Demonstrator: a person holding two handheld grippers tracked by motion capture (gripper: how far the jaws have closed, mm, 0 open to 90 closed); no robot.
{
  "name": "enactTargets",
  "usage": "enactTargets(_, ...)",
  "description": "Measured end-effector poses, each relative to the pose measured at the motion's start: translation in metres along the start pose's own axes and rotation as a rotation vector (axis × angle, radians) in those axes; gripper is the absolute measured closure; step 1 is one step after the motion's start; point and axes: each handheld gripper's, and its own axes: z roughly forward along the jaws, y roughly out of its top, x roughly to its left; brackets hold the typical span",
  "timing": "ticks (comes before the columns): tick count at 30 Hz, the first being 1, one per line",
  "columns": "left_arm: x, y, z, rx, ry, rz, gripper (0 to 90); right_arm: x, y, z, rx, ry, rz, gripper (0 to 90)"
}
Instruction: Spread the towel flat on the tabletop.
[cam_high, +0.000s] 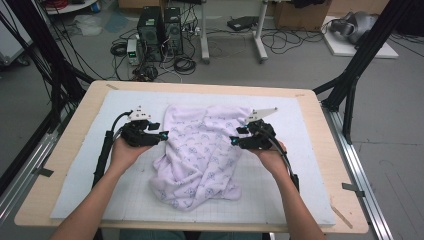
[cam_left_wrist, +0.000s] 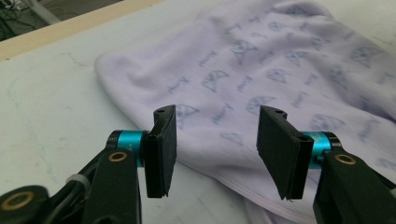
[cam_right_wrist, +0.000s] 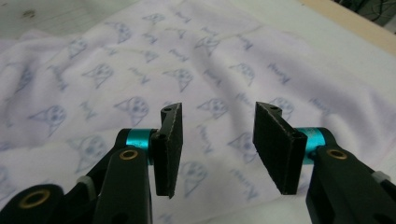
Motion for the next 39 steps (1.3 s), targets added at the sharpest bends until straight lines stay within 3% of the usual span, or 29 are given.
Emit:
enactTargets(1, -0.01, -0.005, -0.006, -0.009, -0.019, 0.015, 47.8, 0.004, -0.005, -0.002, -0.003, 0.008, -0.002, 51.0)
enactTargets(3, -0.014, -0.008, -0.008, -0.01, -0.026, 0.024, 47.8, 0.013, -0.013, -0.005, 0.001, 0.022, -0.01, 50.1)
enactTargets(7, -0.036, -0.02, -0.017, 0.002, -0.073, 0.071, 47.1, 0.029, -0.029, -0.013, 0.016, 0.051, -0.025, 47.4)
enactTargets(9, -0.044, -0.025, -0.018, 0.009, -0.101, 0.074, 47.4, 0.038, -0.037, -0.018, -0.004, 0.059, -0.038, 47.4)
enactTargets(15, -0.059, -0.035, -0.01, 0.05, -0.15, 0.107, 49.0, 0.054, -0.054, -0.017, 0.0, 0.102, -0.03, 46.7)
enactTargets(17, -0.063, -0.042, -0.002, 0.101, -0.167, 0.128, 52.8, 0.059, -0.058, -0.013, 0.004, 0.117, -0.035, 46.9)
enactTargets(20, -0.065, -0.045, 0.002, 0.11, -0.167, 0.138, 62.8, 0.064, -0.06, -0.007, 0.026, 0.126, -0.052, 48.5)
enactTargets(23, -0.067, -0.049, 0.006, 0.112, -0.172, 0.141, 73.7, 0.07, -0.065, 0.007, 0.081, 0.124, -0.08, 58.0)
enactTargets(26, -0.067, -0.048, 0.006, 0.113, -0.17, 0.145, 80.5, 0.071, -0.066, 0.013, 0.077, 0.128, -0.085, 67.6)
enactTargets(30, -0.065, -0.046, 0.001, 0.096, -0.164, 0.13, 82.2, 0.07, -0.064, 0.012, 0.066, 0.134, -0.088, 80.0)
enactTargets(32, -0.06, -0.043, -0.006, 0.062, -0.158, 0.105, 82.4, 0.071, -0.064, 0.01, 0.059, 0.134, -0.092, 81.1)
enactTargets(36, -0.055, -0.04, -0.012, 0.054, -0.142, 0.102, 82.7, 0.071, -0.059, 0.004, 0.045, 0.137, -0.102, 81.2)
enactTargets(39, -0.045, -0.034, -0.022, 0.025, -0.108, 0.075, 83.0, 0.066, -0.047, -0.009, -0.003, 0.133, -0.102, 81.3)
